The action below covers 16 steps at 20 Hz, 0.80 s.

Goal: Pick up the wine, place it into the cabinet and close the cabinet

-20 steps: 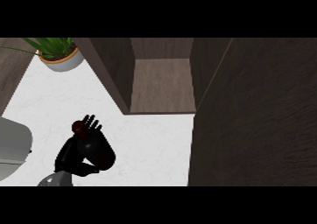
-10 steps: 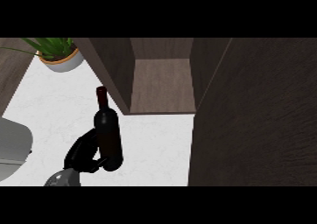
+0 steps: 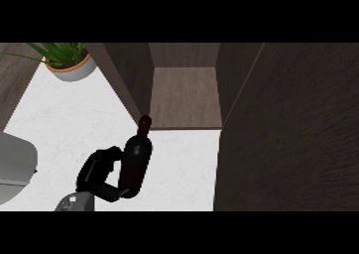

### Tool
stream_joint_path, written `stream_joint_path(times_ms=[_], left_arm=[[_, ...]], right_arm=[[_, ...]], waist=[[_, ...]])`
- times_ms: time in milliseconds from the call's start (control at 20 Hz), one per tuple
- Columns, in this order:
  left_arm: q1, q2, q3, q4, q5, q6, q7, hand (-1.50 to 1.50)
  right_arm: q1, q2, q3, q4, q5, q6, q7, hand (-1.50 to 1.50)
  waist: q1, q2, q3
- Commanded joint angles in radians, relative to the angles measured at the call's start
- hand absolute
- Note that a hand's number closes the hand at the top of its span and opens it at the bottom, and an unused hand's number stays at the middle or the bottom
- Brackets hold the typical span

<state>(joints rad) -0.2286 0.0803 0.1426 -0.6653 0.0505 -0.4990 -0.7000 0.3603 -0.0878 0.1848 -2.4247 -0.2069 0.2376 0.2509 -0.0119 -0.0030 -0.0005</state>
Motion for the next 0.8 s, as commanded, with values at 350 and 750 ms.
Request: stream_joint_path(times_ms=[350, 750], left_arm=[[0.008, 0.013, 0.021, -0.128, -0.098, 0.380, -0.068, 1.50], [0.061, -0.068, -0.069, -0.370, -0.129, 0.477, 0.177, 1.50]], right_arm=[[0.073, -0.015, 0.008, -0.163, -0.046, 0.003, 0.046, -1.50], [0.035, -0.012, -0.036, -0.105, -0.071, 0.007, 0.037, -1.50]], waist=[[0.003, -0.001, 0.001], [0.009, 0.000, 0.001]])
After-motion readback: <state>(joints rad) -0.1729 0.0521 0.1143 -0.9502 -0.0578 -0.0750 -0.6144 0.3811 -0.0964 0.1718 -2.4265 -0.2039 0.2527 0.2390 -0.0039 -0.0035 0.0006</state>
